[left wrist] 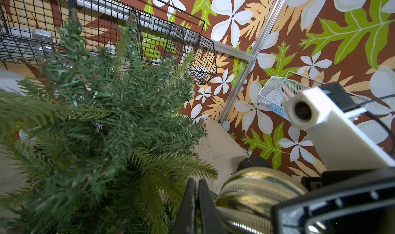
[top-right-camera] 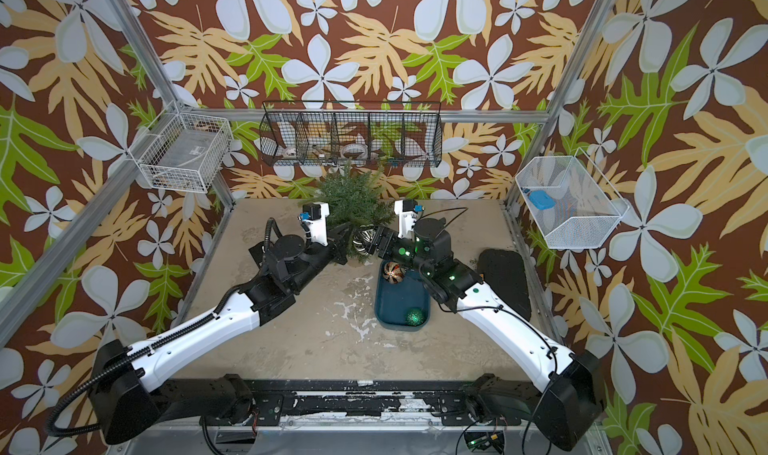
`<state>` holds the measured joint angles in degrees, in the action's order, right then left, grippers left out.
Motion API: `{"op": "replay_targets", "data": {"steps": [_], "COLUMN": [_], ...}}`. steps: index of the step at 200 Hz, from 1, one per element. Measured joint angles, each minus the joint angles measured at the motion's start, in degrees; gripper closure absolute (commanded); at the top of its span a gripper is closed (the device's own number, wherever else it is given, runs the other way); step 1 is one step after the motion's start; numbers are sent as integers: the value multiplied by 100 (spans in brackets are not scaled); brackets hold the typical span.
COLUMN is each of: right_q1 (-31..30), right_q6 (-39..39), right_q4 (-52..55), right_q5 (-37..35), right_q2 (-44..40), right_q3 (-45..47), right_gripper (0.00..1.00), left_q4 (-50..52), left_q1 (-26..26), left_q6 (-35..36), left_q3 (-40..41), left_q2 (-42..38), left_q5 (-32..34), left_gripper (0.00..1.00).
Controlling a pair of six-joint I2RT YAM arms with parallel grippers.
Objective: Decorate the small christmas tree with ornaments
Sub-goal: Hang an ornament on the christmas tree.
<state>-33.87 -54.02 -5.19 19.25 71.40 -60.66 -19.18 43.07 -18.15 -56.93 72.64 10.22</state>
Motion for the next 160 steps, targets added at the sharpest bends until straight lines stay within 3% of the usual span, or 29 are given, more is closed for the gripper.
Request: {"op": "replay_targets", "data": {"steps": [77, 127, 139, 150, 160], "right_q1": [0, 0, 0, 0, 0], "right_q6": [-105, -142, -146, -146, -144], "right_q4": [-133, -201, -188, -129, -72], "right_q5": [-278, -321, -387, -439, -463], "right_q2": [-455, -914, -1064, -1178, -1259], "right_q3": [258, 1005, 1198, 1322, 1386], "right_gripper": [13, 14, 14, 14, 14], "left_q4": [15, 101, 129, 131, 129], "left_q1": [0, -2, -4, -7, -7], "left_q6": [17, 17, 17, 20, 15], "left_q3": [-4, -11, -11, -4, 7], "left_q2": [-11, -55, -74, -96, -122], "left_q5": [-2, -20, -22, -24, -68], "left_gripper": [100, 100, 90, 74, 69]}}
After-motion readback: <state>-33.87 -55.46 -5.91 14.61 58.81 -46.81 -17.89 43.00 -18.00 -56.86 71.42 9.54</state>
